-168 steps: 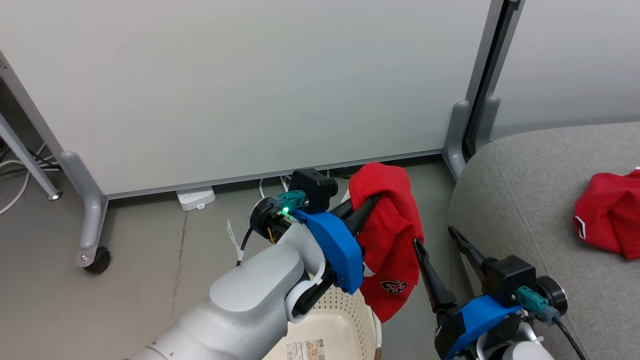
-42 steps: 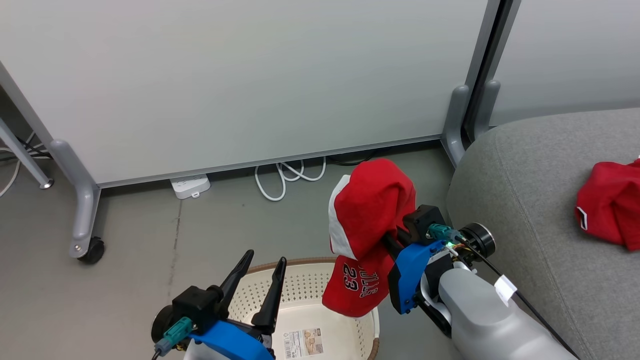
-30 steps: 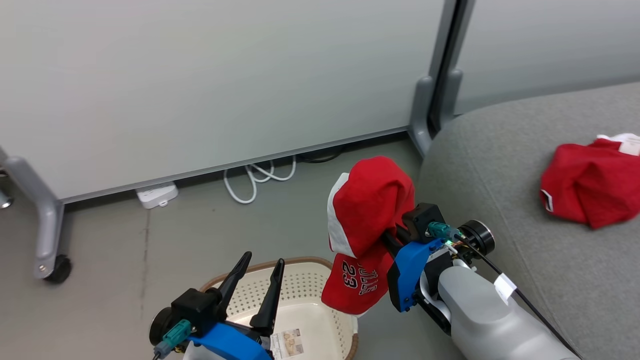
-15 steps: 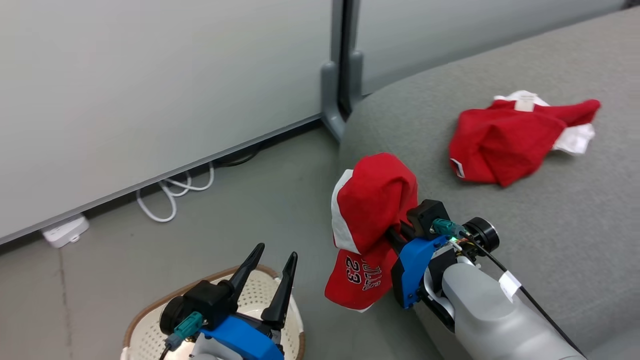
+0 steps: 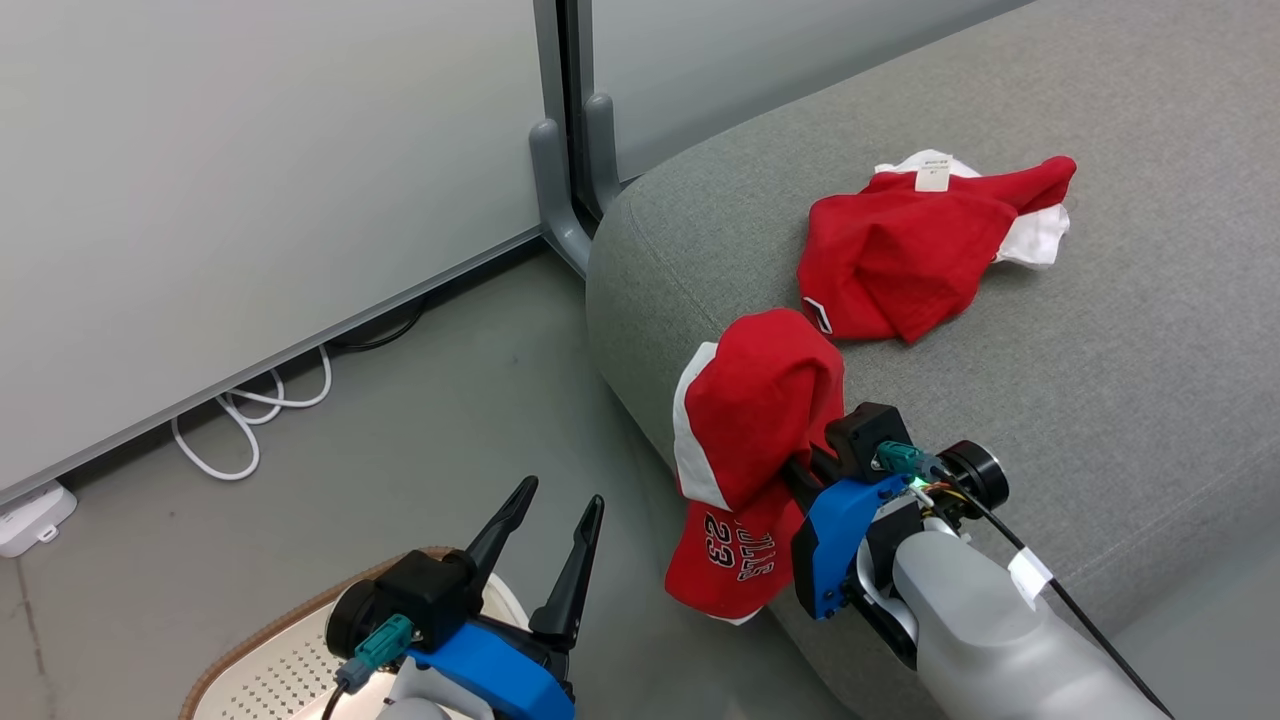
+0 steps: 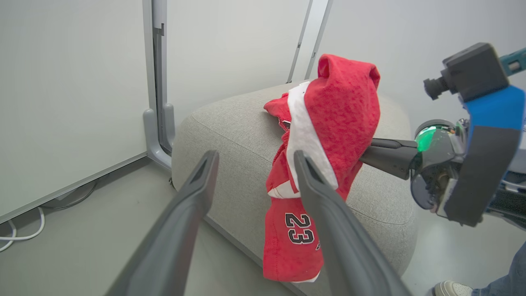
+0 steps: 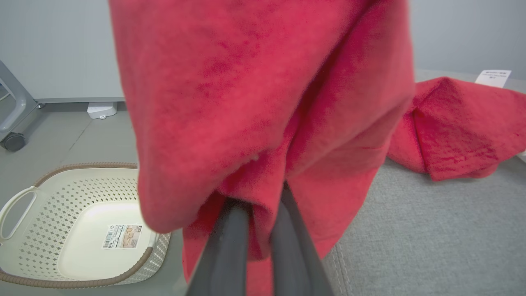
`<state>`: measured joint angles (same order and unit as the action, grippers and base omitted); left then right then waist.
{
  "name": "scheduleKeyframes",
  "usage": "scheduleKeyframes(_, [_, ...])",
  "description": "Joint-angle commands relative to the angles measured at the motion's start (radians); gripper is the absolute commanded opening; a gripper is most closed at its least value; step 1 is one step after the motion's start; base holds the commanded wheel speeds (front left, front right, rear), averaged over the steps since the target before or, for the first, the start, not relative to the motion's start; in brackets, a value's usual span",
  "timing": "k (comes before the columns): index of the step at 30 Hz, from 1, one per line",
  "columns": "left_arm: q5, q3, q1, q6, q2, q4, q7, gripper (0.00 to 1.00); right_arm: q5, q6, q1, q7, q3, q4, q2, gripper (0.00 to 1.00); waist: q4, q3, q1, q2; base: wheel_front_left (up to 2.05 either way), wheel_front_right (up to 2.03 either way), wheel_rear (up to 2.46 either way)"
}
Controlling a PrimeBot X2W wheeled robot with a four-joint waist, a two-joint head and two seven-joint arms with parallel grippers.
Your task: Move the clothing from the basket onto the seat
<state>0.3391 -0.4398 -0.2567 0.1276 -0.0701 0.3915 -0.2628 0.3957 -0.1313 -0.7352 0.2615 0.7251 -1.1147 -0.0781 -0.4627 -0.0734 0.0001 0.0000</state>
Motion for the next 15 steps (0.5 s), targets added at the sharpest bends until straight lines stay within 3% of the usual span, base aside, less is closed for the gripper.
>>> scheduleKeyframes(1, [0.003, -0.001, 0.001, 0.004, -0.007, 0.001, -0.003, 1.0, -0.005, 0.001, 0.013, 0.005, -0.004, 0.007, -0.001, 0.0, -0.001, 0.001, -0.0001, 0.0, 0.0, 0.0, 0.0])
scheduleKeyframes(9, [0.003, 0.003, -0.001, 0.004, -0.008, 0.002, -0.003, 1.0, -0.004, 0.001, 0.011, 0.005, -0.036, 0.013, -0.006, 0.0, 0.016, -0.011, -0.0001, 0.0, 0.0, 0.0, 0.0])
scheduleKeyframes(15, [-0.011, 0.0, -0.037, 0.004, -0.026, -0.013, -0.003, 1.0, 0.018, 0.001, -0.115, -0.026, -0.083, 0.015, -0.052, 0.0, 0.046, -0.08, -0.0001, 0.0, 0.0, 0.0, 0.0])
